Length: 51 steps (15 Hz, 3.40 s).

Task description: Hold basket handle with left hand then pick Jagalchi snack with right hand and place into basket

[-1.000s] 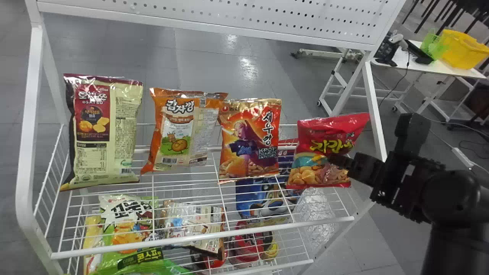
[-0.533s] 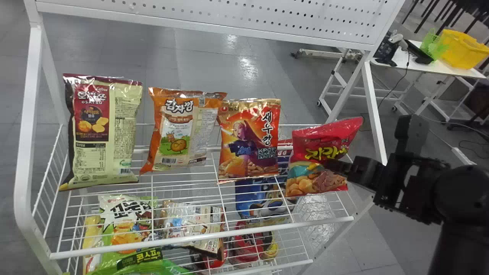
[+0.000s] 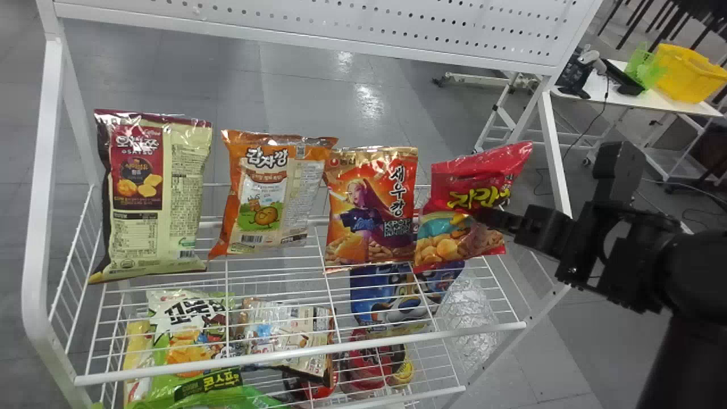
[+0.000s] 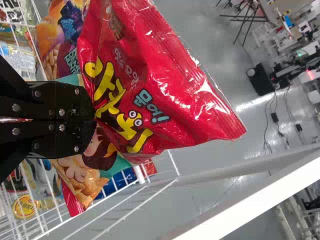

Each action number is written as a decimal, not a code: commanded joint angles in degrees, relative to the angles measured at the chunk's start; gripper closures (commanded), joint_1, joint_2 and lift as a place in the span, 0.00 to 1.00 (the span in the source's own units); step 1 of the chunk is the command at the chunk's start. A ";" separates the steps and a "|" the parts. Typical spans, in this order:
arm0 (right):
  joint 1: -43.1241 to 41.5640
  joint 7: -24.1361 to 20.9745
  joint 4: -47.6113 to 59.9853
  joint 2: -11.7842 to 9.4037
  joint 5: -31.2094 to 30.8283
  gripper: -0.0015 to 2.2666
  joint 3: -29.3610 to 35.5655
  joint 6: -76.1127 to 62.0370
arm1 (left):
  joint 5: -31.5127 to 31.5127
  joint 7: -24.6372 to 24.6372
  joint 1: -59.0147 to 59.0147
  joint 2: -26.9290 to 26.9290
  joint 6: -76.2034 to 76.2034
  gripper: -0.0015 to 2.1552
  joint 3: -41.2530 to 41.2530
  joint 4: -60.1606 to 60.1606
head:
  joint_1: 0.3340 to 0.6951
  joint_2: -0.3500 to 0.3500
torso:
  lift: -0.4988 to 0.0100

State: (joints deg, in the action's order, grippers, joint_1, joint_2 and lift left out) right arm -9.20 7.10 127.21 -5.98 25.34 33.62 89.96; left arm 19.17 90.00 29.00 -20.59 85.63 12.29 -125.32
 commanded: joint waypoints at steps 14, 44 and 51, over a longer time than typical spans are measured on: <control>16.32 0.02 12.10 1.05 34.25 0.99 6.98 0.12 | 0.16 0.57 0.62 0.46 0.64 1.00 0.63 -0.71 | 1.00 0.10 | 0.96; 27.83 20.06 -3.20 2.20 30.64 0.99 -20.62 0.12 | 2.89 0.57 -1.23 1.08 0.99 1.00 4.23 -1.42 | 1.00 0.84 | 0.96; 25.81 23.57 -8.30 2.11 24.23 0.00 -25.45 0.12 | 3.07 0.57 -1.49 0.81 0.99 1.00 4.94 -1.33 | 1.00 1.00 | 0.96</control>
State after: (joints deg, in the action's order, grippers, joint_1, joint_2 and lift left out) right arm 16.75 30.38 118.99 -3.82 49.99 8.09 89.96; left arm 22.24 90.00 27.57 -19.71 86.63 17.13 -126.71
